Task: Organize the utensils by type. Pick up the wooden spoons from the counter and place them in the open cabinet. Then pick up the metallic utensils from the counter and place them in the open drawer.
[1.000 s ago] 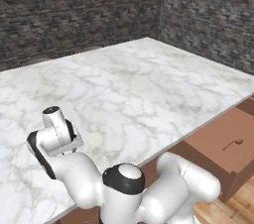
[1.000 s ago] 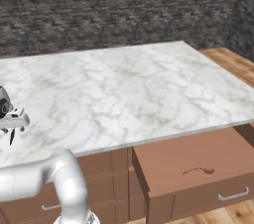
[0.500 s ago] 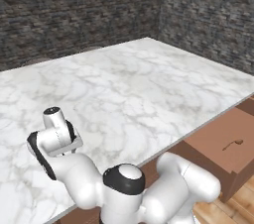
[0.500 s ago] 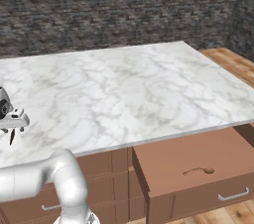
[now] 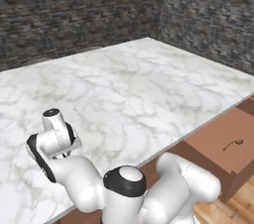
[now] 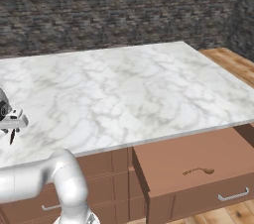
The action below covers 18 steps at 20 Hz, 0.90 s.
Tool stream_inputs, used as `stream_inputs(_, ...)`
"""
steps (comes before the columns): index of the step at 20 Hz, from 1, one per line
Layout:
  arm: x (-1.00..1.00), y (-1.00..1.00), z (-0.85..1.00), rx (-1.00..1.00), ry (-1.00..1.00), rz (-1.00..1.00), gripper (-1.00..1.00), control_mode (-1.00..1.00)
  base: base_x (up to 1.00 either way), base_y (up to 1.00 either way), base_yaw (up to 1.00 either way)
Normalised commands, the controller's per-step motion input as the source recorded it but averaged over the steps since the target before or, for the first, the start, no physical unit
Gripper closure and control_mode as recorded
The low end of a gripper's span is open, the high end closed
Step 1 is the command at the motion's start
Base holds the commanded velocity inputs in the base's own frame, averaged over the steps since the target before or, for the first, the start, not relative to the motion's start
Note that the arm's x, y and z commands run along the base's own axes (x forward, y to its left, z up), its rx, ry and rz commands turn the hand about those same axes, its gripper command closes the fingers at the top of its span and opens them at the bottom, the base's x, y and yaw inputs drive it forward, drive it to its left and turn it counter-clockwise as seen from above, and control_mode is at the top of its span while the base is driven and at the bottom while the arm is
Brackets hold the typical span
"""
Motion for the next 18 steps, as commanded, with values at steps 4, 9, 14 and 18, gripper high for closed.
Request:
stream_inputs(4, -0.01, -0.14, -0.59, 0.01, 0.00, 0.00, 1.00, -1.00, 0.00, 0.00, 0.00)
stream_inputs(9, -0.04, -0.11, -0.49, 0.03, 0.00, 0.00, 1.00, -1.00, 0.00, 0.00, 0.00)
stream_inputs(14, -0.09, 0.00, -0.18, 0.04, 0.00, 0.00, 1.00, -1.00, 0.00, 0.00, 0.00)
stream_inputs(18, -0.09, -0.01, 0.01, 0.00, 0.00, 0.00, 1.00, -1.00, 0.00, 0.00, 0.00)
